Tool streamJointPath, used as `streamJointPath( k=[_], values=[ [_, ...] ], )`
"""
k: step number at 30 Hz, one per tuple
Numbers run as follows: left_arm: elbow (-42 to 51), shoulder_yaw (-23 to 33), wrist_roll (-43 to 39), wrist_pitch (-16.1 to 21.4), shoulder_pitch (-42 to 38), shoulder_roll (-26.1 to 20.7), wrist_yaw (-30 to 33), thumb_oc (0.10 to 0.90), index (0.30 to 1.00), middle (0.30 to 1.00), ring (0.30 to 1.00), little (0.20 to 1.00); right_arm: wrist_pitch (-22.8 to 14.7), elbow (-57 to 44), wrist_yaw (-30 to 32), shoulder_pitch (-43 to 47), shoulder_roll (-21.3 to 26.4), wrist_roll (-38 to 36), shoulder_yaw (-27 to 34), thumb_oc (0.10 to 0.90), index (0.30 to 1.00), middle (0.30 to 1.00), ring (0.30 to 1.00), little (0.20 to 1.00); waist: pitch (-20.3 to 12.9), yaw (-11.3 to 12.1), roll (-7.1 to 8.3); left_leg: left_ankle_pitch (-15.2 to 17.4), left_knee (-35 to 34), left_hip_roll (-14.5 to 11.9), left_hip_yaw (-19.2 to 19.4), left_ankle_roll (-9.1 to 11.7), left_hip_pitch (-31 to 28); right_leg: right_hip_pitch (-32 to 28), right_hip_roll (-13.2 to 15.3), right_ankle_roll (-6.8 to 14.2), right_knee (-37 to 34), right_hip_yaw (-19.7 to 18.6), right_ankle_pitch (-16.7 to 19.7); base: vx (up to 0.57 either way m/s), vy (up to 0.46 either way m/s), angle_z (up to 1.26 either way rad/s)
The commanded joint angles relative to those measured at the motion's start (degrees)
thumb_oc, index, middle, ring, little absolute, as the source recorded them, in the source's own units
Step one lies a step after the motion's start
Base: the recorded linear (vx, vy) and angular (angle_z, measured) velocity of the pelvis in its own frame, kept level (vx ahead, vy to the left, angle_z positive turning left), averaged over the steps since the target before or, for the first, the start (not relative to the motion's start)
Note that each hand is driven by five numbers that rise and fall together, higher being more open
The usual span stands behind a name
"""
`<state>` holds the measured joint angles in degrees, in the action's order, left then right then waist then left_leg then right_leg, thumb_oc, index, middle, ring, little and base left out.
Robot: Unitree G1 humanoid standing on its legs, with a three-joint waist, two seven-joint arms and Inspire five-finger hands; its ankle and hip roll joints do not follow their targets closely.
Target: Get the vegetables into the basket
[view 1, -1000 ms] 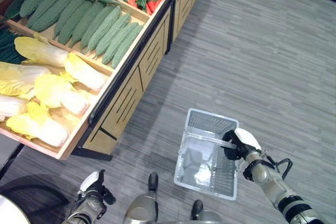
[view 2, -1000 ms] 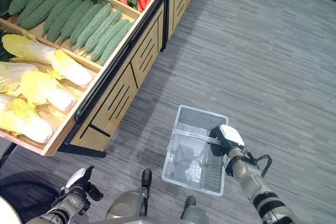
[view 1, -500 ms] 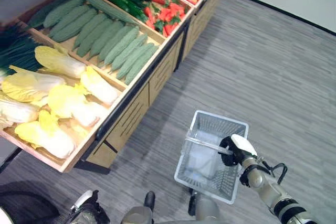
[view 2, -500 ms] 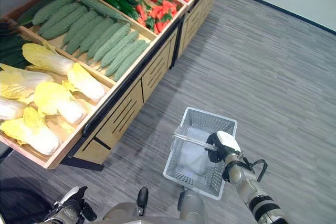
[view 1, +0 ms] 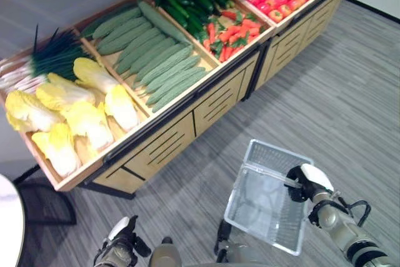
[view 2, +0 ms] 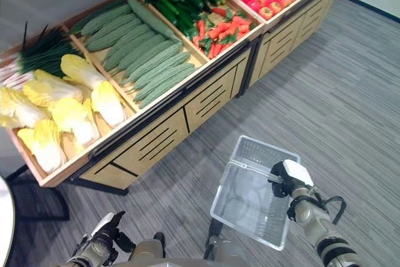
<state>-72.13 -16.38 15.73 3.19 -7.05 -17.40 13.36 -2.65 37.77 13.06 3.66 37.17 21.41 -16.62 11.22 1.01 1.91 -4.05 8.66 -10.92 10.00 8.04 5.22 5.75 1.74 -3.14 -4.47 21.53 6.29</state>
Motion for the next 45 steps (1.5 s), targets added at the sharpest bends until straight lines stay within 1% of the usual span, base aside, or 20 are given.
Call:
streamJointPath(
  k=[1,4,7,9,11,17,19,22,24,26,29,30,31,37,39,40,41,42,43,45],
  values=[
    [0.1,-1.8,1.2,-1.2,-1.6,-4.0,1.1,0.900,1.000,1.000,1.000,1.000,-2.1,-6.2,5.3,-0.6,2.5,-2.7,5.6,0.400,0.300,0.300,0.300,0.300,-0.9,-0.4,0.34,-2.0,-5.9,-0.5,2.1,-1.1,0.1,-0.4,7.3,10.2,5.9,-3.6,-2.9,0.19,0.042,0.59],
    [0.1,-2.3,2.2,-1.5,-2.0,-3.6,0.9,0.900,1.000,1.000,1.000,1.000,-1.6,-7.1,5.6,-1.8,2.1,-2.3,7.1,0.400,0.300,0.300,0.300,0.300,-1.0,-1.0,-0.79,-3.8,-9.4,-0.7,6.0,-0.8,2.0,-2.0,8.3,11.1,7.1,-0.7,-4.8,0.11,0.074,0.61],
    [0.3,-2.7,2.7,-1.3,-1.8,-3.6,0.8,0.900,1.000,1.000,1.000,1.000,-1.5,-6.5,5.4,-1.4,1.9,-1.9,6.8,0.400,0.300,0.300,0.300,0.300,-0.5,-0.5,-0.79,-5.5,-9.1,-0.8,6.4,-1.2,3.6,-2.2,8.8,10.7,7.6,0.3,-4.6,0.04,0.113,0.37],
    [0.3,-2.1,2.4,-1.3,-0.8,-3.5,0.8,0.900,1.000,1.000,1.000,1.000,-1.4,-5.4,5.3,-1.0,1.3,-1.6,6.3,0.400,0.300,0.300,0.300,0.300,-0.7,-0.2,-0.51,-4.0,-9.4,-0.1,5.8,-1.9,2.6,-2.5,9.3,11.1,8.1,-0.5,-4.8,0.11,0.187,-0.13],
    [0.0,-1.5,1.6,-1.3,-0.4,-3.7,0.9,0.900,1.000,1.000,1.000,1.000,-0.9,-1.3,5.2,-0.4,-1.1,-2.8,6.2,0.400,0.300,0.300,0.300,0.300,-0.8,0.8,1.18,-1.4,-7.3,1.8,5.5,-3.5,3.0,-3.2,11.5,12.2,8.5,-1.6,-3.7,0.16,0.283,-0.06],
    [0.4,-0.4,0.3,-1.0,-0.1,-4.1,1.4,0.900,1.000,1.000,1.000,1.000,-0.2,6.7,5.7,1.5,-3.5,-3.8,5.2,0.400,0.300,0.300,0.300,0.300,-1.0,2.0,2.98,1.5,-7.1,5.0,5.4,-5.9,2.6,-2.9,14.7,14.3,9.7,-2.8,-0.4,0.08,0.230,0.15],
    [0.2,0.1,-0.6,-1.0,-0.4,-4.8,2.0,0.900,1.000,1.000,1.000,1.000,0.0,12.6,6.0,2.4,-5.0,-5.2,5.0,0.400,0.300,0.300,0.300,0.300,-0.6,2.5,3.37,2.3,-7.1,6.5,4.5,-7.4,2.1,-0.9,16.6,14.9,16.7,-4.4,2.7,0.08,0.217,0.17],
    [0.1,0.7,-1.9,-1.0,-0.7,-5.5,2.5,0.900,1.000,1.000,1.000,1.000,-0.1,18.4,6.2,2.6,-6.2,-6.9,5.3,0.400,0.300,0.300,0.300,0.300,0.0,1.8,2.65,1.8,-9.4,7.2,2.3,-7.9,0.4,2.5,13.4,14.4,20.7,-10.1,2.9,0.08,0.103,0.36],
    [-1.1,1.0,-2.6,-0.8,-1.3,-5.7,2.9,0.900,1.000,1.000,1.000,1.000,-0.2,23.7,6.5,2.9,-7.0,-8.7,5.9,0.400,0.300,0.300,0.300,0.300,0.0,1.2,1.98,0.9,-11.6,7.3,0.7,-7.4,-0.5,4.1,11.5,13.8,18.0,-12.3,1.8,0.10,0.017,0.42],
    [-1.7,1.2,-3.0,-0.7,-1.9,-6.0,3.2,0.900,1.000,1.000,1.000,1.000,0.1,26.4,6.6,3.1,-7.5,-10.0,6.7,0.400,0.300,0.300,0.300,0.300,0.1,1.1,1.92,0.5,-12.6,7.1,-0.6,-6.8,-0.9,4.1,11.7,14.1,14.2,-13.2,1.4,0.09,-0.067,0.51],
    [-3.2,1.2,-3.3,-0.7,-3.2,-6.7,3.5,0.900,1.000,1.000,1.000,1.000,0.3,31.6,6.8,2.7,-8.0,-11.2,7.8,0.400,0.300,0.300,0.300,0.300,0.2,-0.1,1.90,0.6,-13.2,6.8,-3.4,-5.8,-1.3,6.0,11.4,14.7,9.0,-19.2,2.4,0.10,-0.097,0.55],
    [-3.3,1.2,-3.3,-0.7,-3.2,-6.7,3.5,0.900,1.000,1.000,1.000,1.000,0.3,31.7,6.8,2.7,-8.0,-11.2,7.8,0.400,0.300,0.300,0.300,0.300,0.3,-0.1,1.87,0.7,-13.2,6.7,-3.4,-5.8,-1.4,5.9,11.3,14.7,9.0,-19.2,2.4,0.10,-0.104,0.54],
    [-3.4,0.9,-3.7,-0.5,-3.7,-6.9,3.5,0.900,1.000,1.000,1.000,1.000,0.5,33.2,6.6,2.0,-8.1,-11.6,8.4,0.400,0.300,0.300,0.300,0.300,0.5,-0.9,1.94,1.0,-13.2,6.7,-4.9,-5.4,-1.6,6.6,10.7,14.8,7.8,-22.3,2.5,0.13,-0.156,0.56],
    [-5.0,4.7,-6.4,-0.3,-2.7,-8.1,3.3,0.900,1.000,1.000,1.000,1.000,1.6,37.2,5.3,-0.7,-8.7,-10.1,9.6,0.400,0.300,0.300,0.300,0.300,-1.6,-1.4,2.69,-0.3,-13.7,4.7,-6.9,-3.3,-1.4,2.7,9.7,14.4,3.4,-19.1,2.0,0.10,-0.197,0.60],
    [-7.5,11.1,-12.3,-0.4,-1.6,-8.2,3.9,0.900,1.000,1.000,1.000,1.000,1.9,39.3,4.6,-0.9,-8.3,-8.7,9.3,0.400,0.300,0.300,0.300,0.300,-2.9,-1.2,2.64,-0.5,-13.7,3.3,-6.7,-2.3,-1.6,1.0,8.7,14.0,0.8,-17.8,2.2,0.10,-0.174,-0.19],
    [-7.5,11.1,-12.3,-0.4,-1.6,-8.2,3.9,0.900,1.000,1.000,1.000,1.000,1.9,39.3,4.6,-0.8,-8.3,-8.7,9.2,0.400,0.300,0.300,0.300,0.300,-2.9,-1.3,2.61,-0.5,-13.7,3.3,-6.8,-2.3,-1.6,0.9,8.7,13.9,0.7,-17.8,2.2,0.10,-0.156,-0.13],
    [-7.5,18.3,-20.4,0.4,-1.0,-8.2,7.3,0.900,1.000,1.000,1.000,1.000,1.9,39.4,5.0,-1.2,-8.2,-9.4,10.4,0.400,0.300,0.300,0.300,0.300,-3.7,-1.0,2.49,-0.7,-13.7,2.6,-6.5,-1.7,-1.8,0.1,8.1,13.6,-0.2,-17.4,2.0,0.08,-0.112,-0.03],
    [-7.2,21.1,-23.3,0.9,-1.3,-8.1,9.7,0.900,1.000,1.000,1.000,1.000,1.9,38.9,5.3,-1.2,-8.6,-9.5,10.4,0.400,0.300,0.300,0.300,0.300,-4.1,-1.1,2.51,-0.7,-13.7,2.3,-6.4,-1.4,-2.1,-0.3,7.9,13.5,-0.4,-17.3,1.8,0.13,-0.175,0.03],
    [-7.6,29.3,-32.7,2.8,-2.2,-8.6,16.1,0.900,1.000,1.000,1.000,1.000,1.9,39.5,5.9,-1.0,-9.1,-10.0,10.5,0.400,0.300,0.300,0.300,0.300,-4.6,-0.9,2.64,-0.3,-13.7,1.8,-6.2,-1.1,-2.9,-1.3,7.5,13.3,-0.5,-17.2,1.3,0.09,-0.106,-0.02],
    [-7.8,31.9,-35.3,3.1,-2.4,-8.7,17.8,0.900,1.000,1.000,1.000,1.000,1.9,39.6,6.2,-0.8,-9.3,-9.8,10.2,0.400,0.300,0.300,0.300,0.300,-4.9,-1.1,2.71,-0.4,-13.7,1.8,-6.1,-1.0,-3.0,-1.3,7.4,13.2,-0.5,-17.2,1.2,0.05,-0.061,-0.15]
  ],
)
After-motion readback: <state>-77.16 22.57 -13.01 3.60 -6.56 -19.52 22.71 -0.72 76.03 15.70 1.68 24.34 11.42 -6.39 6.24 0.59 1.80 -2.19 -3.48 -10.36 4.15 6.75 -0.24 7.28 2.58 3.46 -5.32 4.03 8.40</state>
